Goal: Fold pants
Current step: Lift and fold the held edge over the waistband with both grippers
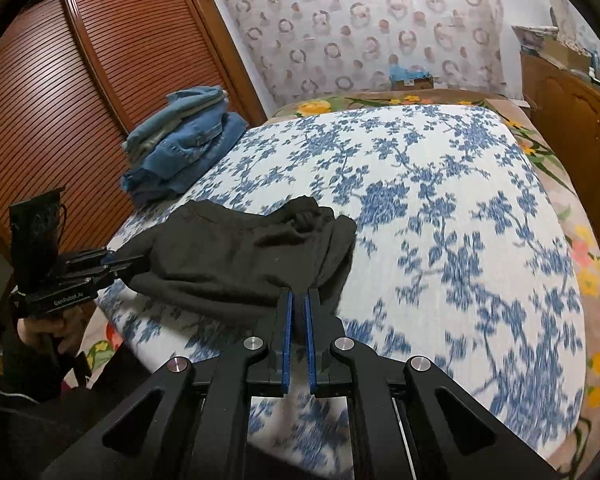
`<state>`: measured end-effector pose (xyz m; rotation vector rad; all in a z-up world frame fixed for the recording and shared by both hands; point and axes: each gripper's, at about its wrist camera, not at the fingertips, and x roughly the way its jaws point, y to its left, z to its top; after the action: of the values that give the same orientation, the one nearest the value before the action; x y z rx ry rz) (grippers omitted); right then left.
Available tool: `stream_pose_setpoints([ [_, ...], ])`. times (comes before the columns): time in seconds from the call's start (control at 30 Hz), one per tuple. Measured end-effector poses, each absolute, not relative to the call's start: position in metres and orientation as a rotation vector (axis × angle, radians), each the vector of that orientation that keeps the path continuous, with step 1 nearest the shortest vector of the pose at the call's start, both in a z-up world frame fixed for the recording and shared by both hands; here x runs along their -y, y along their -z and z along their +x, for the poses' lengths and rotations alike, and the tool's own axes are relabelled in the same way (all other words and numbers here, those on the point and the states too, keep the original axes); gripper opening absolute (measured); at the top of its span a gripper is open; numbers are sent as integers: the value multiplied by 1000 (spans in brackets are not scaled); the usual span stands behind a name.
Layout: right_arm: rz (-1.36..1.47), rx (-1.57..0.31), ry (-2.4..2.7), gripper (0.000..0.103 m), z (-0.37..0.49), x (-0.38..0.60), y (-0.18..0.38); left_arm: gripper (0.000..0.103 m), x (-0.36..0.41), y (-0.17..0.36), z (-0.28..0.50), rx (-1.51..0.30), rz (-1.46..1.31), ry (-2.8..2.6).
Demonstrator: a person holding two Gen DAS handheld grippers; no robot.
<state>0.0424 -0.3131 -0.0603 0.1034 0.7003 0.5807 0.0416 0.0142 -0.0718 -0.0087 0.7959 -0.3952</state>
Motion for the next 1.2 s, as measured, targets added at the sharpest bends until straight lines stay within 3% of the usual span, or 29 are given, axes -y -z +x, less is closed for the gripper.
stream_pose_setpoints([
  [0.07, 106, -699, -572, 5, 36, 315, 60, 19, -15, 75, 39, -810, -4, 382],
  [0.1, 107, -705, -565, 11, 34, 316, 61, 20, -16, 76, 39, -815, -3, 373],
  [0.27, 100, -694, -561, 16, 25, 314, 54, 41, -23, 66, 45, -777, -6, 340],
  [0.43, 71, -668, -576, 32, 35, 302, 51, 41, -23, 59, 63, -753, 11, 323],
  [1.1, -52, -709, -559, 32, 122, 245, 70, 40, -10, 83, 124, -833, 55, 350],
  [1.17, -65, -719, -552, 32, 128, 241, 72, 31, -9, 83, 124, -829, 66, 359],
  [1.2, -73, -722, -552, 27, 130, 239, 73, 25, -8, 82, 125, -825, 75, 360],
])
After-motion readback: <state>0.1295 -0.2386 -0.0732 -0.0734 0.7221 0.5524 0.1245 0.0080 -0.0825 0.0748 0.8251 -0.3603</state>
